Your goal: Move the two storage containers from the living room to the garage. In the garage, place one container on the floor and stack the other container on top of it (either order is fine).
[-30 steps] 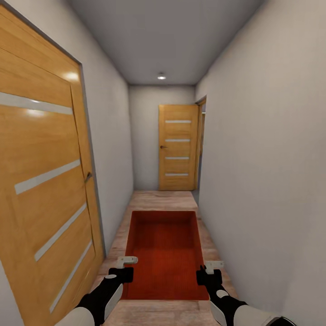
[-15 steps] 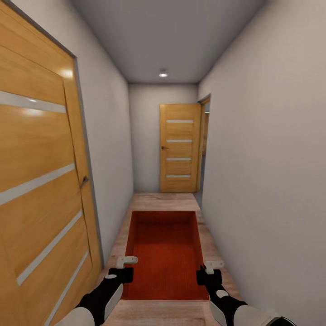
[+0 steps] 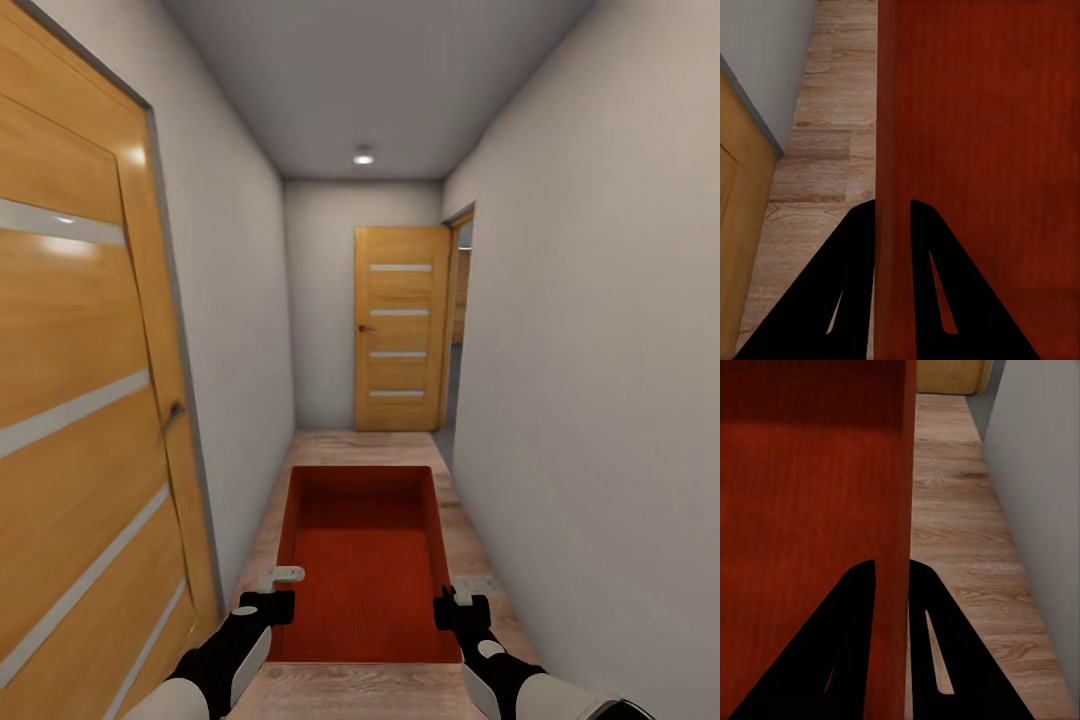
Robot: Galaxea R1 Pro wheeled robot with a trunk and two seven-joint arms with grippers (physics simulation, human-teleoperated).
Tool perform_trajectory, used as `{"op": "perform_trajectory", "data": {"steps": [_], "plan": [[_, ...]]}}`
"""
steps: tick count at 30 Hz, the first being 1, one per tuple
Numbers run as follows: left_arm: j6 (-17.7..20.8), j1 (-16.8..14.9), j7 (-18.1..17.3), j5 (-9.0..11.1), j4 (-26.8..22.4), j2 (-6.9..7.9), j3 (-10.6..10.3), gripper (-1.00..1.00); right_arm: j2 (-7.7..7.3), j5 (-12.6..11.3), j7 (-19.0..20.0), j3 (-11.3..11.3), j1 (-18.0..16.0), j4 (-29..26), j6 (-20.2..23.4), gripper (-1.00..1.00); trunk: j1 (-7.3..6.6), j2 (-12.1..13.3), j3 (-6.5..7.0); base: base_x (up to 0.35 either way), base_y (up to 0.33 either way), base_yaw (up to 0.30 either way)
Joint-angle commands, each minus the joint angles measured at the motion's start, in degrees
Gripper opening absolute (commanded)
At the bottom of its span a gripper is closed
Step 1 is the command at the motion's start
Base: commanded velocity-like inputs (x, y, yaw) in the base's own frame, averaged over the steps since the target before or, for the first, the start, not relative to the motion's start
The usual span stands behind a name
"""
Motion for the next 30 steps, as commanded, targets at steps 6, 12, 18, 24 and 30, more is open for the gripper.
{"op": "perform_trajectory", "data": {"steps": [6, 12, 18, 24, 30], "plan": [[0.4, 0.0, 0.8, 0.2, -0.1, 0.08, -0.2, -1.00, 0.02, -1.2, -0.3, -1.3, -0.1, 0.1, -0.3, -1.00, 0.04, -0.1, -0.10, 0.323, 0.001, 0.000], [0.4, 0.0, 0.8, 0.2, -0.1, 0.09, -0.3, -1.00, 0.05, -1.2, -0.3, -1.3, -0.1, 0.1, -0.4, -1.00, 0.04, -0.1, -0.10, 0.323, 0.000, 0.000], [0.4, 0.0, 0.8, 0.2, -0.1, 0.09, -0.3, -1.00, 0.02, -1.2, -0.3, -1.3, -0.1, 0.1, -0.3, -1.00, 0.04, -0.1, -0.10, 0.323, 0.000, 0.000], [0.4, 0.0, 0.8, 0.2, -0.1, 0.09, -0.3, -1.00, 0.03, -1.2, -0.3, -1.3, -0.1, 0.1, -0.3, -1.00, 0.04, -0.1, -0.10, 0.323, 0.000, 0.000], [0.4, 0.0, 0.8, 0.2, -0.1, 0.09, -0.3, -1.00, 0.02, -1.1, -0.3, -1.3, -0.1, 0.1, -0.3, -1.00, 0.04, -0.1, -0.10, 0.323, 0.000, 0.000]]}}
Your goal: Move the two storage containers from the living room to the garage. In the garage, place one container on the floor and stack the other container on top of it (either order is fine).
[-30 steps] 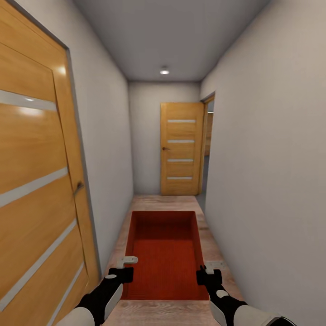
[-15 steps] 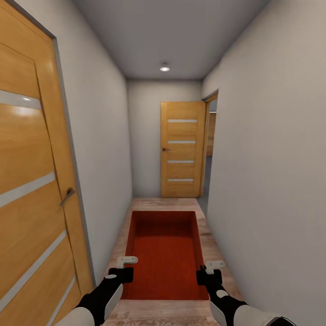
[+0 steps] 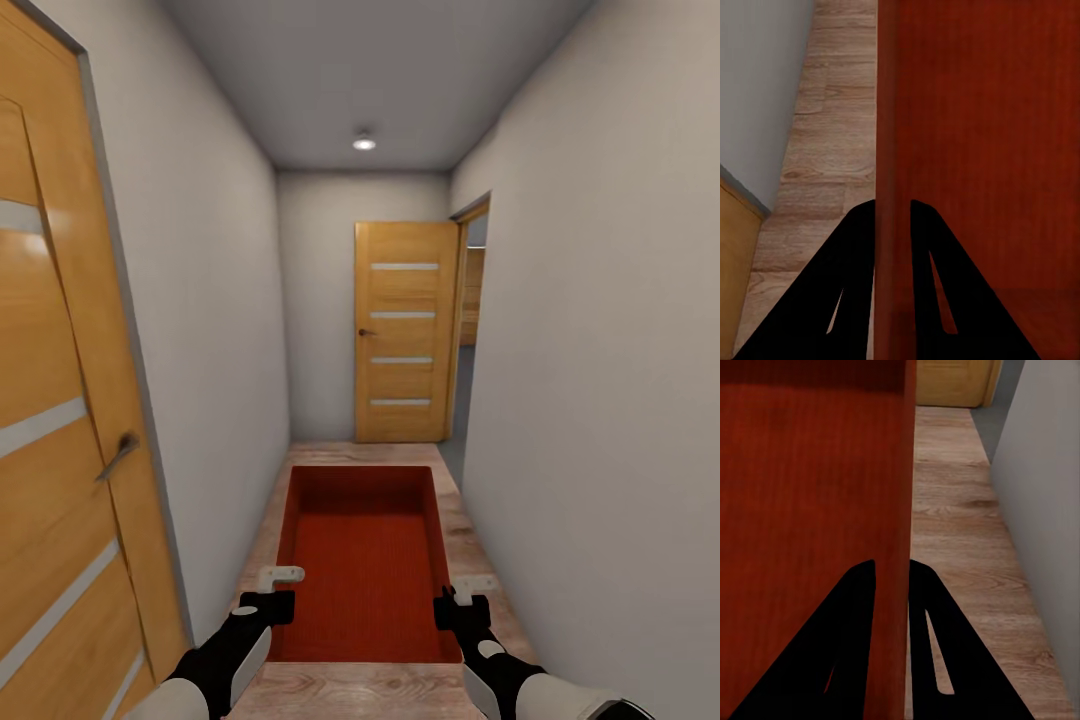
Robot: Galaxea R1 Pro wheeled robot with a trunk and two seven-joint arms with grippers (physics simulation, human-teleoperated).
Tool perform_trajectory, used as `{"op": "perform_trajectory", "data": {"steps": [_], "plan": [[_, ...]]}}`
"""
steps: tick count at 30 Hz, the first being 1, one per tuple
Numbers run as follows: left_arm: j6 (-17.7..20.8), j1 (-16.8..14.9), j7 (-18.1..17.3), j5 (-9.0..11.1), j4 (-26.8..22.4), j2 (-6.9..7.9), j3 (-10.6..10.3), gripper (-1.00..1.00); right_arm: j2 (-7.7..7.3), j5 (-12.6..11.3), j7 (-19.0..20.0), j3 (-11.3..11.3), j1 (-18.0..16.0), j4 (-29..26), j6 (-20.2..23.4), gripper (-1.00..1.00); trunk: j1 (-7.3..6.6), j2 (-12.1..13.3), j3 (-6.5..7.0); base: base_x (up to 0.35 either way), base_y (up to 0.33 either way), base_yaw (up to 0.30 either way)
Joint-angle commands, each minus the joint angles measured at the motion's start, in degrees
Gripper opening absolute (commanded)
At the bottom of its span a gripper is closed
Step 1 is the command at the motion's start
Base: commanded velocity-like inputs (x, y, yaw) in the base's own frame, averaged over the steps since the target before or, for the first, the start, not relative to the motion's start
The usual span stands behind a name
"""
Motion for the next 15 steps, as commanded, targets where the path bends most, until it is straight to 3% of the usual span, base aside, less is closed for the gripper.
{"op": "perform_trajectory", "data": {"steps": [1, 15], "plan": [[0.4, 0.0, 0.8, 0.0, -0.1, 0.05, -0.2, -1.00, 0.03, -1.3, -0.3, -1.2, -0.1, 0.1, -0.3, -1.00, 0.05, -0.1, -0.10, 0.323, 0.000, 0.000], [0.4, 0.0, 0.8, 0.0, -0.1, 0.05, -0.2, -1.00, 0.03, -1.3, -0.3, -1.2, -0.1, 0.1, -0.3, -1.00, 0.05, -0.1, -0.10, 0.323, 0.000, 0.000]]}}
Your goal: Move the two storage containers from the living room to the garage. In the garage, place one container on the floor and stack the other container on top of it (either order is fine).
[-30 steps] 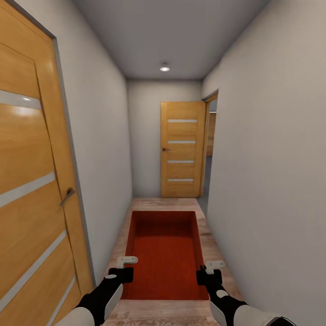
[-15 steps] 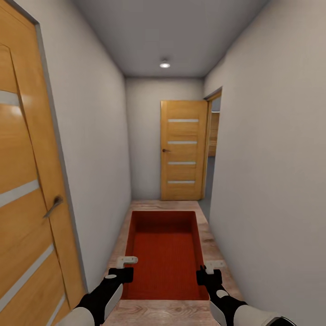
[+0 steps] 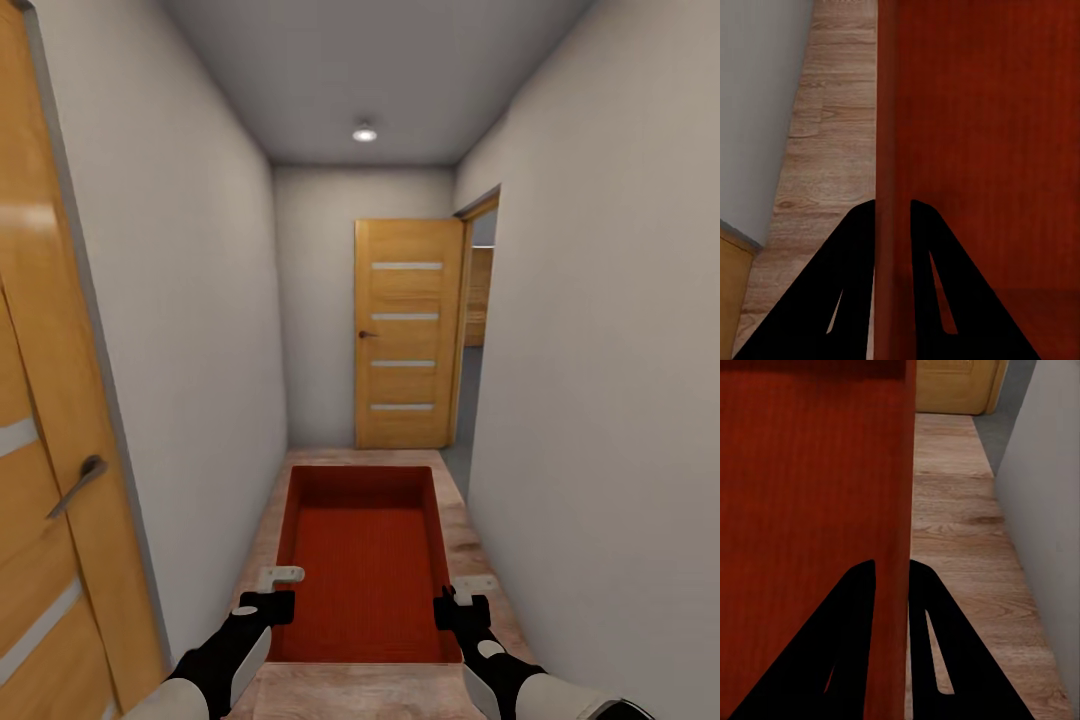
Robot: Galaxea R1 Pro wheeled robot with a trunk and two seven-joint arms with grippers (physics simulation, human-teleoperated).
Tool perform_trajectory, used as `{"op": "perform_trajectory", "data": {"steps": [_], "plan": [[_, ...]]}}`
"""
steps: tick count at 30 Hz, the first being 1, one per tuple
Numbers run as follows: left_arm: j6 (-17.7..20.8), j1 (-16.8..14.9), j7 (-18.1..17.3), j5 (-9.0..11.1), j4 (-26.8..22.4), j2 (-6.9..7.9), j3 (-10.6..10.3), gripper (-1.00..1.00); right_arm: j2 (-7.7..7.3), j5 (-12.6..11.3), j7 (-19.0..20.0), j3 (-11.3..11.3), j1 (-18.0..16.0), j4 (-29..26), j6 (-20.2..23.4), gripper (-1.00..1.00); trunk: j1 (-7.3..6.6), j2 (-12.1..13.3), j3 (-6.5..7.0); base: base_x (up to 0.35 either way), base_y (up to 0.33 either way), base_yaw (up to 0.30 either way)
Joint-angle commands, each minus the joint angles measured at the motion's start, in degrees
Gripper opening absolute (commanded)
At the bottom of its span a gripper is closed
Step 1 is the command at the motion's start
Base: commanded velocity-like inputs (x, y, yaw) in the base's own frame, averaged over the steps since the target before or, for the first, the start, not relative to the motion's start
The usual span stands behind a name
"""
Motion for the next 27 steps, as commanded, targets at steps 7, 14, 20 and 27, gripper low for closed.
{"op": "perform_trajectory", "data": {"steps": [7, 14, 20, 27], "plan": [[0.4, 0.0, 0.8, 0.0, -0.1, 0.05, -0.2, -1.00, 0.01, -1.2, -0.3, -1.2, -0.1, 0.1, -0.3, -1.00, 0.05, -0.1, -0.10, 0.323, 0.000, 0.000], [0.4, 0.0, 0.8, 0.0, -0.1, 0.05, -0.2, -1.00, 0.01, -1.3, -0.3, -1.2, -0.1, 0.1, -0.3, -1.00, 0.05, -0.1, -0.10, 0.323, 0.000, 0.000], [0.4, 0.0, 0.8, 0.0, -0.1, 0.05, -0.2, -1.00, 0.01, -1.3, -0.3, -1.2, -0.1, 0.1, -0.3, -1.00, 0.05, -0.1, -0.10, 0.323, 0.000, 0.000], [0.4, 0.0, 0.8, 0.0, -0.1, 0.05, -0.2, -1.00, 0.01, -1.3, -0.3, -1.2, -0.1, 0.1, -0.3, -1.00, 0.05, -0.1, -0.10, 0.323, 0.000, 0.000]]}}
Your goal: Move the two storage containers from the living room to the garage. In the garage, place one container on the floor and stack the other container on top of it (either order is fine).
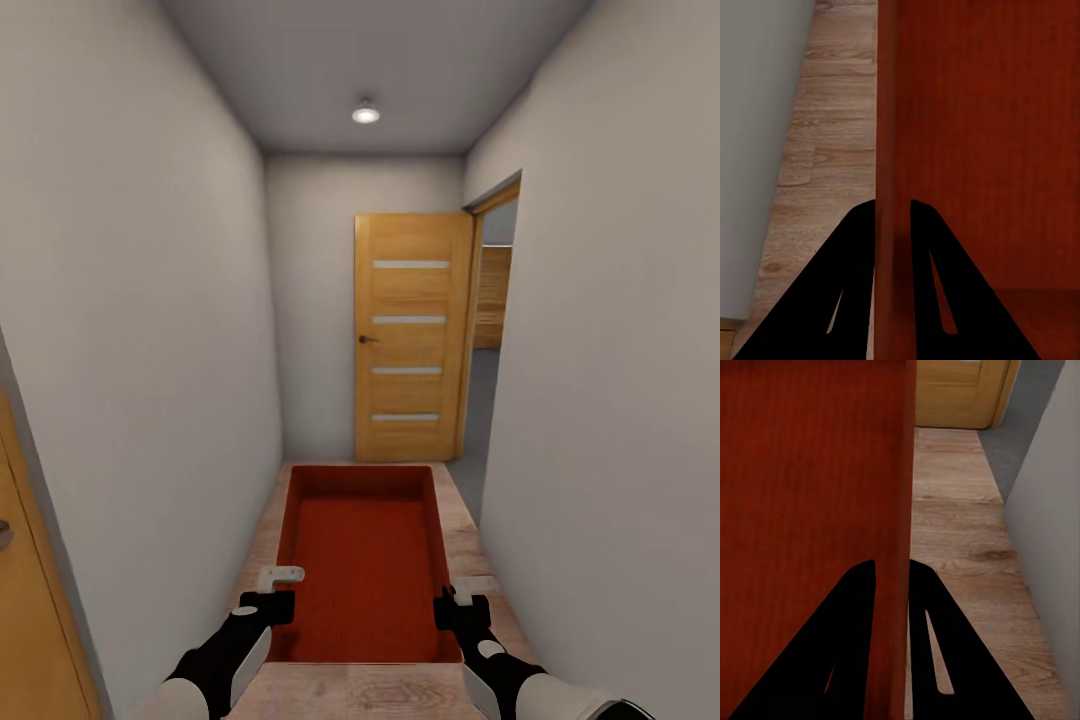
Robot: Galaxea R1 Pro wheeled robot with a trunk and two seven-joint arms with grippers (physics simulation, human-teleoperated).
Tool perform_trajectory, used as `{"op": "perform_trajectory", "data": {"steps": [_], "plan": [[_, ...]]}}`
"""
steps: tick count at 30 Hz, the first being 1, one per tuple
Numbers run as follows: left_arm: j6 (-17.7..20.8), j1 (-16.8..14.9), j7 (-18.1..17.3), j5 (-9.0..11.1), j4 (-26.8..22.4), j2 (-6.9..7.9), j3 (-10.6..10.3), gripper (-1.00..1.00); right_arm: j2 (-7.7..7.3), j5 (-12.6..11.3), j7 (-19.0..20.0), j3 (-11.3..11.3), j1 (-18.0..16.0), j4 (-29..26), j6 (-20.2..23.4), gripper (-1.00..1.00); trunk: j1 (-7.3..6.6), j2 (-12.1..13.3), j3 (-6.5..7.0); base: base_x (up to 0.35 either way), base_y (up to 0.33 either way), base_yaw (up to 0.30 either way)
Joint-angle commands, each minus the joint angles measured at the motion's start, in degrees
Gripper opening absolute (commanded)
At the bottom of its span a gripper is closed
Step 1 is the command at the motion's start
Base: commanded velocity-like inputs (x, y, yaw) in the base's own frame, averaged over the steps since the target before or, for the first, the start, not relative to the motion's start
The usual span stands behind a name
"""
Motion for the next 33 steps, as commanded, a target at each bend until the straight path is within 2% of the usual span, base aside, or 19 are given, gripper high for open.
{"op": "perform_trajectory", "data": {"steps": [1, 33], "plan": [[0.4, 0.0, 0.8, 0.0, -0.1, 0.05, -0.2, -1.00, 0.02, -1.3, -0.3, -1.3, -0.1, 0.1, -0.3, -1.00, 0.05, -0.1, -0.10, 0.323, 0.000, 0.000], [0.4, 0.0, 0.8, 0.0, -0.2, 0.05, -0.2, -1.00, 0.02, -1.3, -0.3, -1.3, -0.1, 0.1, -0.3, -1.00, 0.05, -0.1, -0.10, 0.323, 0.000, 0.000]]}}
